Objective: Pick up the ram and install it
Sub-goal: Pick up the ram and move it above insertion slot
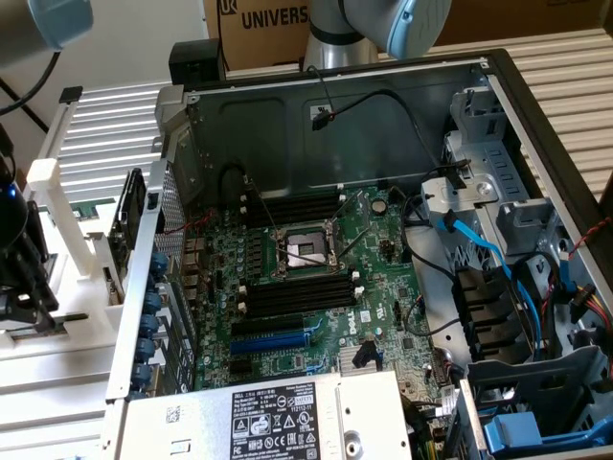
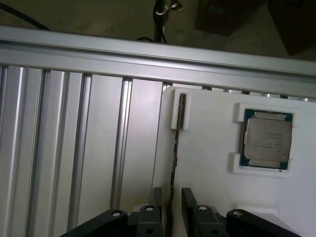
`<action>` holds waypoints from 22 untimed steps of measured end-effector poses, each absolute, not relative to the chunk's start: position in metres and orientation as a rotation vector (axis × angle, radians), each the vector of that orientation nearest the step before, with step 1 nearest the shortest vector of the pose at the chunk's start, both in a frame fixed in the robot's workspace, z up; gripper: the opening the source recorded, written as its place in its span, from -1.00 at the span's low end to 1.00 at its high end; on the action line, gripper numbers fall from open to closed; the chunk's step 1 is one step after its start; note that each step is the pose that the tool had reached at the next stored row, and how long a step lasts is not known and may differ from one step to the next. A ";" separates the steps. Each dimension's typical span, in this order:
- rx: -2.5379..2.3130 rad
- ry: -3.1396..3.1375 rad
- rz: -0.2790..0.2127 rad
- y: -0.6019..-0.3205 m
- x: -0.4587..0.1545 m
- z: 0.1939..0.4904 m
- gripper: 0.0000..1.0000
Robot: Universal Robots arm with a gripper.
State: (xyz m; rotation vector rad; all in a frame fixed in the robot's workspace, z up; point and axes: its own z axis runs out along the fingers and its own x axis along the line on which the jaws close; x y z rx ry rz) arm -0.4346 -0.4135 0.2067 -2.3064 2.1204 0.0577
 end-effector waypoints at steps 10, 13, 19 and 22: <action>-2.307 2.122 0.064 -0.412 -0.434 0.201 -0.40; -2.307 2.121 0.065 -0.411 -0.434 0.201 -0.58; -2.307 2.121 0.065 -0.411 -0.435 0.201 -0.58; -2.307 2.121 0.065 -0.412 -0.435 0.201 -0.58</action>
